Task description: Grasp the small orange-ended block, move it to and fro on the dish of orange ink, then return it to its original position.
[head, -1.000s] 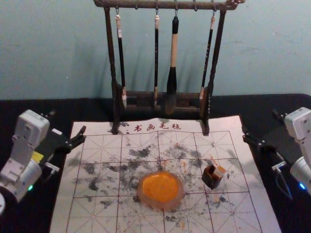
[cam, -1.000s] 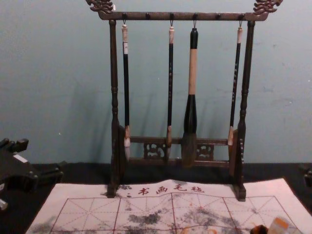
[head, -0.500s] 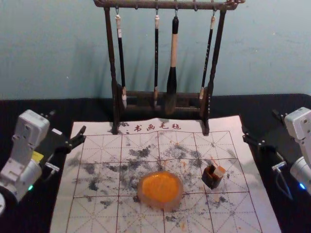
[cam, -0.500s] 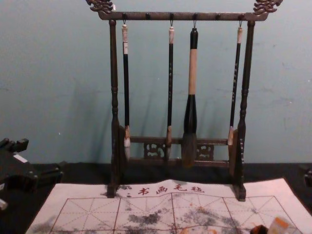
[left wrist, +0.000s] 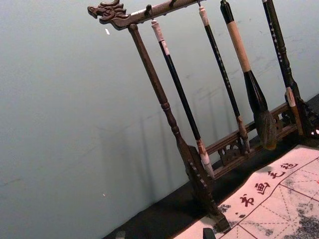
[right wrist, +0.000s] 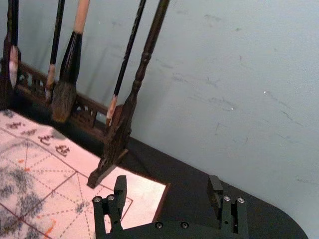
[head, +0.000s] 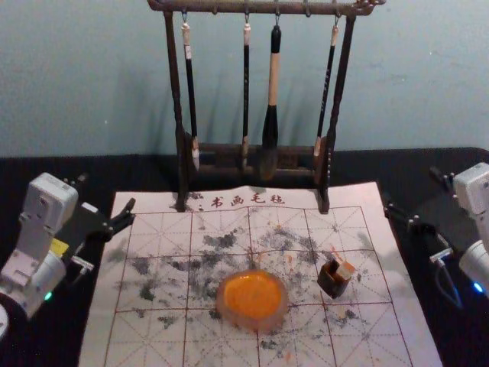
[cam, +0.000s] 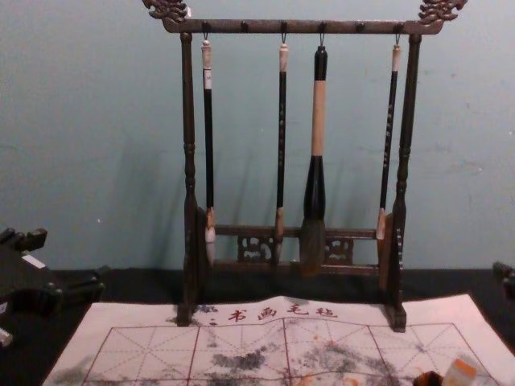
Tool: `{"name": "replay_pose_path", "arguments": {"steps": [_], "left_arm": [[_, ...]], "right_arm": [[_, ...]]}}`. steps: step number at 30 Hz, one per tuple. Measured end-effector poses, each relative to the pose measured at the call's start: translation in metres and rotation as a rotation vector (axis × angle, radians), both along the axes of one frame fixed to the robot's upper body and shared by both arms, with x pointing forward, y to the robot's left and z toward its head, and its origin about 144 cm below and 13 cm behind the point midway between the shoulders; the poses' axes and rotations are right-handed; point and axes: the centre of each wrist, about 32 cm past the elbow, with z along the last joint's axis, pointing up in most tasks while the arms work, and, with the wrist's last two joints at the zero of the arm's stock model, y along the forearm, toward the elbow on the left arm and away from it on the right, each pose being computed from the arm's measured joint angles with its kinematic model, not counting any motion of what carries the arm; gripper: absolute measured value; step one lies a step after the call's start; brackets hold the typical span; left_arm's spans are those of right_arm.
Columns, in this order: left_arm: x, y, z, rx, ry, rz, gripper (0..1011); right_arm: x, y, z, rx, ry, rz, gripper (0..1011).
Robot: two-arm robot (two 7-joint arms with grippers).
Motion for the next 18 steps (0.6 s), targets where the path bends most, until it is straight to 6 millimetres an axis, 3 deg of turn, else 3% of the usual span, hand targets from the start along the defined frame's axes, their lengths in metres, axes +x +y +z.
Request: {"name": "replay_pose_path", "arguments": {"steps": [7,18], "left_arm": [[0.000,0.000,0.000,0.000,0.000,0.000,1001],[0.000,0.000,0.000,0.000,0.000,0.000,1001]], "right_arm": [[-0.008,-0.012,0.010,0.073,0.011,0.052,1003],[-0.043,-0.031,0.019,0.190,0.048,0.274,1003]]}}
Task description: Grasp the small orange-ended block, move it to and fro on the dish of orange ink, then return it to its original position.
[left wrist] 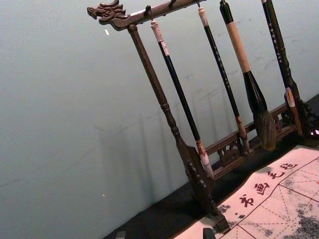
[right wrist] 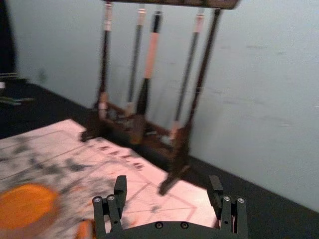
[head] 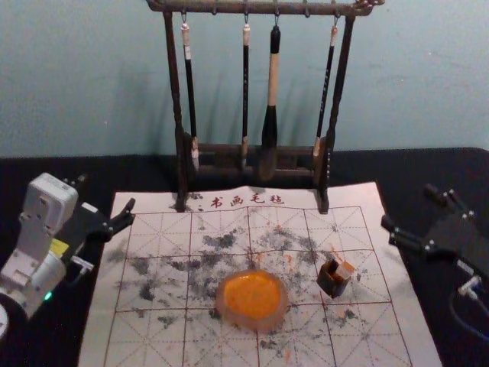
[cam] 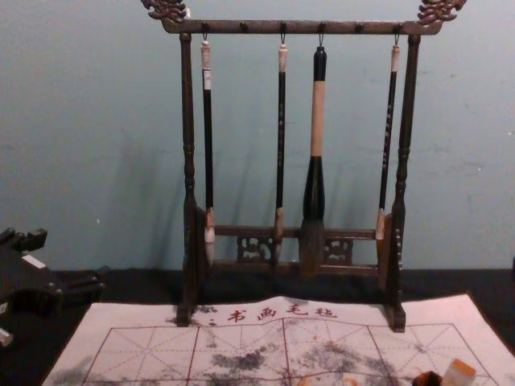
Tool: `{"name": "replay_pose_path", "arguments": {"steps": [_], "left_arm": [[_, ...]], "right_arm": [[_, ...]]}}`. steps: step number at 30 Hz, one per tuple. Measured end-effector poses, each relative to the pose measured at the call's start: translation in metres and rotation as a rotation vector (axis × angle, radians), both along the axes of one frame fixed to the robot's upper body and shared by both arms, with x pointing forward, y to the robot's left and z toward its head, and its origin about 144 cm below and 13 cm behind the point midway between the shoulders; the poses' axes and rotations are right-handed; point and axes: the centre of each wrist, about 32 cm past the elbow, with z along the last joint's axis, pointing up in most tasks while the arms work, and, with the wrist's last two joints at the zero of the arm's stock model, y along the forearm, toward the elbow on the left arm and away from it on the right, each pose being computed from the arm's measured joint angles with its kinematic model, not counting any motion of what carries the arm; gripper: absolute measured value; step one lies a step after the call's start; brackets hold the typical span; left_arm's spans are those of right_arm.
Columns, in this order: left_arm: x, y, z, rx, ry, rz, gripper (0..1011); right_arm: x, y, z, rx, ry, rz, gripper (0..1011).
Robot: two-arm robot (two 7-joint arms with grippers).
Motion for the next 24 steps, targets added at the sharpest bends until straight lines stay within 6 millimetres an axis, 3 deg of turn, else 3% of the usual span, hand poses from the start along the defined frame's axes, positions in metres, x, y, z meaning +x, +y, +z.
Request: {"name": "replay_pose_path", "arguments": {"steps": [12,24], "left_arm": [[0.000,0.000,0.000,0.000,0.000,0.000,1001],[0.000,0.000,0.000,0.000,0.000,0.000,1001]], "right_arm": [[-0.017,0.004,-0.009,-0.022,0.070,0.152,1003],[-0.012,0.009,-0.015,-0.055,0.152,0.217,1003]]}}
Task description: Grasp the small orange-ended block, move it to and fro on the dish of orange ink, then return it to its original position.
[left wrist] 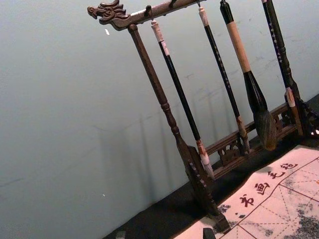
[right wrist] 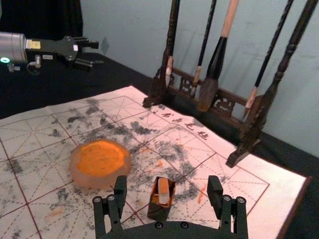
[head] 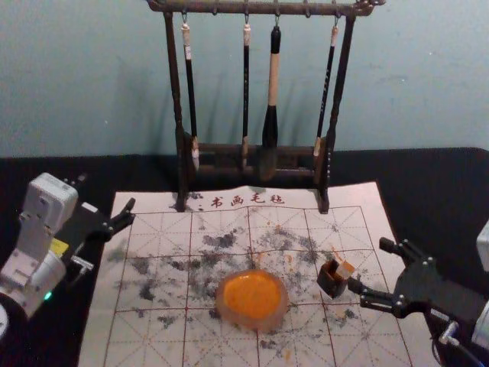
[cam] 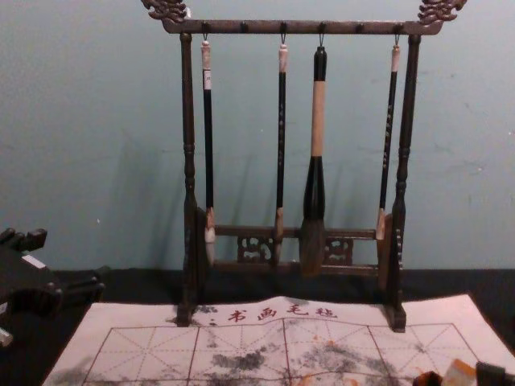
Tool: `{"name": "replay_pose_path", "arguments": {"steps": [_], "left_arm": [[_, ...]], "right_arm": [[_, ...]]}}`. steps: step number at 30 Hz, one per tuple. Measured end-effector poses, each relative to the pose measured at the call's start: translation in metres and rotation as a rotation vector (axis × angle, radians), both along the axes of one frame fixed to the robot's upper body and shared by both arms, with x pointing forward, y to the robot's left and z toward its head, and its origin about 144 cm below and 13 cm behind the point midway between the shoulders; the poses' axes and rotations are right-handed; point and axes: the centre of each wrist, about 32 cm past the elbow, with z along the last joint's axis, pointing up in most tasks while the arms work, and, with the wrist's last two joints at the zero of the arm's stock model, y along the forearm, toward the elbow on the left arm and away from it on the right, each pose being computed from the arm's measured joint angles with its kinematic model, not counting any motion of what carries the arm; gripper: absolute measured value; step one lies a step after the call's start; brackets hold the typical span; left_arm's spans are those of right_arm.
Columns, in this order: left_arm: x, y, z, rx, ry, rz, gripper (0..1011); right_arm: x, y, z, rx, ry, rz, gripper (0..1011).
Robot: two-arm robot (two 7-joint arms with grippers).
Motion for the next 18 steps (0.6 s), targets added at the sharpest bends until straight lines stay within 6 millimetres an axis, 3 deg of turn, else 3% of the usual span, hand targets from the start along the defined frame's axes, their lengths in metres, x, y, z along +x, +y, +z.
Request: {"name": "replay_pose_path", "arguments": {"steps": [18], "left_arm": [[0.000,0.000,0.000,0.000,0.000,0.000,1001]], "right_arm": [[0.023,0.010,-0.010,-0.048,0.054,0.011,1003]]}}
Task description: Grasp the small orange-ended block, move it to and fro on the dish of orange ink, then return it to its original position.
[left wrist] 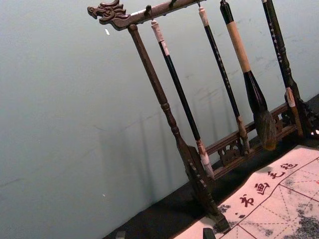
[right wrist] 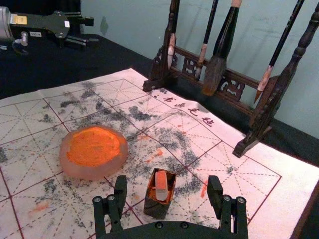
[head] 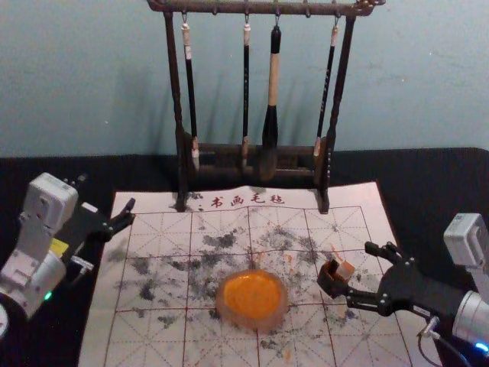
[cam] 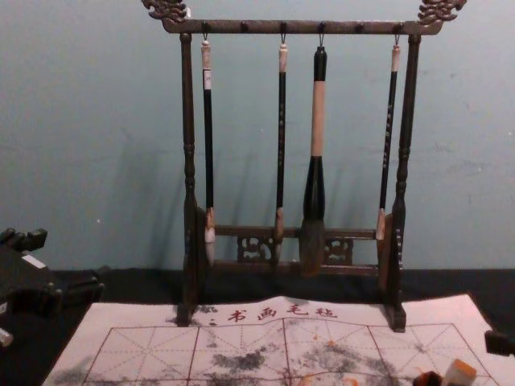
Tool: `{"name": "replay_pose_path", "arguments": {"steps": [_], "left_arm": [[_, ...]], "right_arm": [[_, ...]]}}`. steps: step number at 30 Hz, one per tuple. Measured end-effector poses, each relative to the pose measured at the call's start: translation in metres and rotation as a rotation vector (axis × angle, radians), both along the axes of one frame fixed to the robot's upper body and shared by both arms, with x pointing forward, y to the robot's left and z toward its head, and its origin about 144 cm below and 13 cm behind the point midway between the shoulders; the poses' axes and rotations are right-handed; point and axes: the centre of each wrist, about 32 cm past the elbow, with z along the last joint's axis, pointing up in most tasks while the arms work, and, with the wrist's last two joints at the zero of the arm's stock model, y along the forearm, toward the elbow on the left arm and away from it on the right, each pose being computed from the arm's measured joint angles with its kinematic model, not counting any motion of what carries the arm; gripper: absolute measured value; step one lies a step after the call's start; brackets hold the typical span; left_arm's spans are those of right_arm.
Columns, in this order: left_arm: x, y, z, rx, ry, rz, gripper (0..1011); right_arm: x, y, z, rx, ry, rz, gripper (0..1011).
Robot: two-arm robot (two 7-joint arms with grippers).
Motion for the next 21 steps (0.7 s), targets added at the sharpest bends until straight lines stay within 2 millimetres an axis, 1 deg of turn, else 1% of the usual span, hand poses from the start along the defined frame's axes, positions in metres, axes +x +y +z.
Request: {"name": "replay_pose_path", "arguments": {"steps": [21], "left_arm": [[0.0000,0.0000,0.0000,0.000,0.000,0.000,1001]], "right_arm": [[0.0104,0.0050,-0.0001,-0.001,0.038,-0.007,1003]]}}
